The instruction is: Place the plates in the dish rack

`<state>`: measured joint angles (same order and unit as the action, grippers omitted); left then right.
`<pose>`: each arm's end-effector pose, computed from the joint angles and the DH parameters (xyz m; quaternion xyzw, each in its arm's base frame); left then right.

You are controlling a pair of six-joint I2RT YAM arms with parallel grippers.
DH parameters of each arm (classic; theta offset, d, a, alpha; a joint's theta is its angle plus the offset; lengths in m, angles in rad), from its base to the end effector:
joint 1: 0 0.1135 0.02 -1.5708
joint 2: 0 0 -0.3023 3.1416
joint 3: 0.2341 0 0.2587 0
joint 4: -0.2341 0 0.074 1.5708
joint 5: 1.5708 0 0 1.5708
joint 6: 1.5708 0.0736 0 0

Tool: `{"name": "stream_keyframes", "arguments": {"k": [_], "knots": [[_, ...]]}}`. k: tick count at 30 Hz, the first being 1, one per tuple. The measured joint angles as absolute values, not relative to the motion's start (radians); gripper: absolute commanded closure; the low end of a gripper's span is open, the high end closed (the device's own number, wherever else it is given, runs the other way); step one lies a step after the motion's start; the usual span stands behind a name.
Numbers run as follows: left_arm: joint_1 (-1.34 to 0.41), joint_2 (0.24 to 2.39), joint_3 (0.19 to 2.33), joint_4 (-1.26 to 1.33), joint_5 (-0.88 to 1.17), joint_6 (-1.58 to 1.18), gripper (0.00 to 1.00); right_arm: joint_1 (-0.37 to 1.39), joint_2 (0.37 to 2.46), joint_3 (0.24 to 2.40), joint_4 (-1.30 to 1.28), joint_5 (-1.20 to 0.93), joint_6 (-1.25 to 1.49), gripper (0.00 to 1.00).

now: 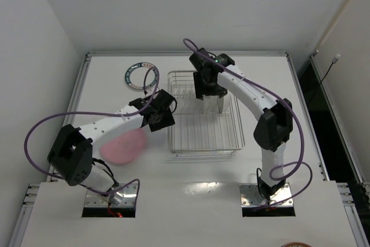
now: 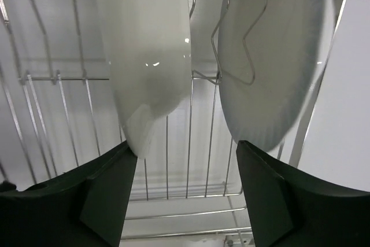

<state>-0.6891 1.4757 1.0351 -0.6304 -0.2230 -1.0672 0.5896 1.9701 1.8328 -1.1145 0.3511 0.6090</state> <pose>0.2530 -0.1873 0.2334 -0.2080 0.9406 -0.1203 0.2399 0.3797 0.2236 0.2811 0.0372 0.9718 -0.0542 0.2264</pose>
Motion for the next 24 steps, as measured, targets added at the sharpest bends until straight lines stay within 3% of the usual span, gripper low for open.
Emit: {"name": "stream_keyframes", "arguments": {"k": [2,5,11,19,24], "knots": [[-0.672,1.485,1.067,-0.674,-0.259,-1.026,0.25,0.592,1.970,1.894,-1.147,0.348,0.601,0.28],[-0.659,1.522,1.145,-0.720,-0.316,-0.965,0.09,0.598,1.953,1.948,-1.160,0.352,0.583,0.17],[-0.659,1.551,1.246,-0.765,-0.403,-0.869,0.00,0.600,1.875,1.951,-1.191,0.357,0.561,0.15],[-0.636,1.541,1.404,-0.833,-0.671,-0.740,0.00,0.598,1.734,1.950,-1.151,0.327,0.533,0.15],[-0.521,1.621,1.588,-0.809,-0.793,-0.660,0.00,0.591,1.689,1.922,-1.106,0.242,0.501,0.15]]}}
